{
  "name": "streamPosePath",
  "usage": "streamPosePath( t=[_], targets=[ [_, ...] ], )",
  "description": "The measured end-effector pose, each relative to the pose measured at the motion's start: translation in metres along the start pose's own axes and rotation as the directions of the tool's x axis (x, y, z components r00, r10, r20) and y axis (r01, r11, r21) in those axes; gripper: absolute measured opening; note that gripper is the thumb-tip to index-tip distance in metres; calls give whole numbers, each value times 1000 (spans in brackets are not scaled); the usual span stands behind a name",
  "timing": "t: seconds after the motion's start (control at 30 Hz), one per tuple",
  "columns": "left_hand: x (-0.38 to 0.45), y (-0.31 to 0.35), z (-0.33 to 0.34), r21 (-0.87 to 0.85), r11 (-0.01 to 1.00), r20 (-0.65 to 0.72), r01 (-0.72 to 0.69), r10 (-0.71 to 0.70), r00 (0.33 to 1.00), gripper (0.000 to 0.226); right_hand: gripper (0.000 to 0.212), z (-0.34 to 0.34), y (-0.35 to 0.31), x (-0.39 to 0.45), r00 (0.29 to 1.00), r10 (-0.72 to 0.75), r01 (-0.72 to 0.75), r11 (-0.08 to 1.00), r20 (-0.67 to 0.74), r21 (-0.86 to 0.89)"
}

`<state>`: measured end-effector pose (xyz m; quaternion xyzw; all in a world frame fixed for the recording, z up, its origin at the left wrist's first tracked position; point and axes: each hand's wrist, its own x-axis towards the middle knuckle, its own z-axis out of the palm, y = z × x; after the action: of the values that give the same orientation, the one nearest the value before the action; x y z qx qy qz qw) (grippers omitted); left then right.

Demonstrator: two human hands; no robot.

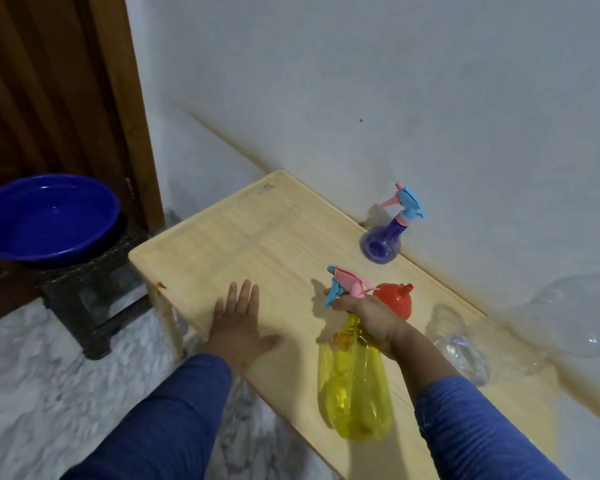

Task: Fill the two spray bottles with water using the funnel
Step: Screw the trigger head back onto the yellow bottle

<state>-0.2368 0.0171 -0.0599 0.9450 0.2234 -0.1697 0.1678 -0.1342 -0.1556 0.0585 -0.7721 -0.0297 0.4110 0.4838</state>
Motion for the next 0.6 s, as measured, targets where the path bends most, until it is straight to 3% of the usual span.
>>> streamPosePath(
  t=[0.3,0.47,0.6],
  targets=[
    [1,1,-1,20,1000,34,4,-4,999,112,15,-4,8,-7,991,-59,50,996,117,79],
    [2,1,-3,34,999,57,12,-14,998,115,10,-4,8,-3,1000,-19,18,999,15,50],
    [1,0,-3,33,999,67,12,-14,998,115,18,-8,9,-3,999,-24,26,998,-41,52]
  ],
)
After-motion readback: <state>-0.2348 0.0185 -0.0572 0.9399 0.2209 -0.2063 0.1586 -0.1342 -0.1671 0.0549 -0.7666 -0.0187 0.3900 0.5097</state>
